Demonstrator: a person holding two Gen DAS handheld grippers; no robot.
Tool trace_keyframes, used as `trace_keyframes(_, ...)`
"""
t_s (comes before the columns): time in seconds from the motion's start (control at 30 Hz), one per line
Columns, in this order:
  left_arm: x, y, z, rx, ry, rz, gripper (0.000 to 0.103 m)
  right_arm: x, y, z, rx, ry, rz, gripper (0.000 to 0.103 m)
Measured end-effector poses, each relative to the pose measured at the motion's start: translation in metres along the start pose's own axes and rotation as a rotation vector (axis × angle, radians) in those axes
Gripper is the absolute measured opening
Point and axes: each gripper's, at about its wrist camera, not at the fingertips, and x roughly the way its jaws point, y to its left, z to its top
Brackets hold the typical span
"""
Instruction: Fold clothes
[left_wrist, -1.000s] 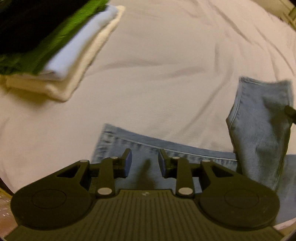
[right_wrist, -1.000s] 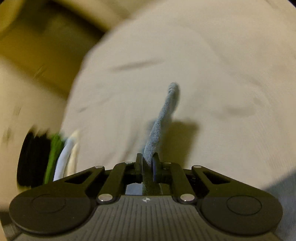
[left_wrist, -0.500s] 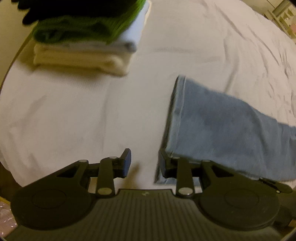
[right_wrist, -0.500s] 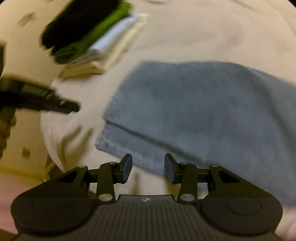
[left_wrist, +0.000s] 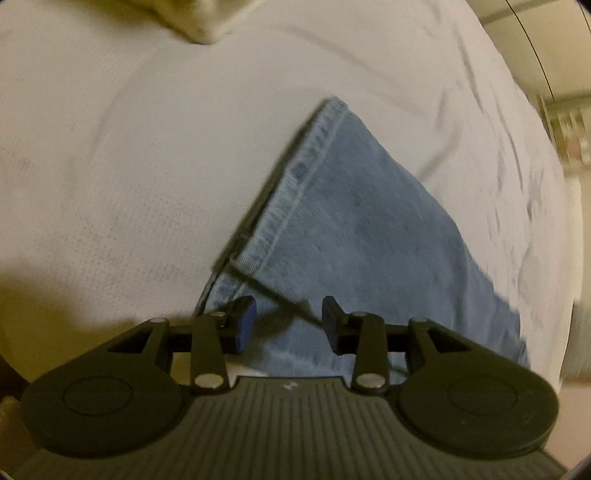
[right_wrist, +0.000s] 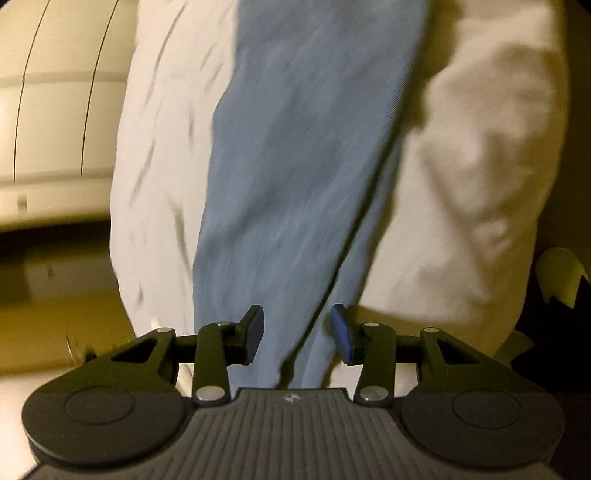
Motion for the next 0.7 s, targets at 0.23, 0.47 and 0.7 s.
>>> trace_keyframes(0.23,0.006,-0.005,-0.003,-0.025,-0.052,-0.011,0.049,0.007,-0.015,0.019,0.074,-0.041,0.023,0.044)
trace_keyframes(0.47,0.006,0.012,-0.007,-0.152,-0.064,-0.075,0.048,-0.002,-0.019,0.027,0.063,-0.040,0.005,0.042)
trace_keyframes(0.7,0.010,0.013,-0.003,-0.154,-0.120,-0.085,0.000,0.015,-0.015,0.030,0.065,-0.065,0.000,0.008)
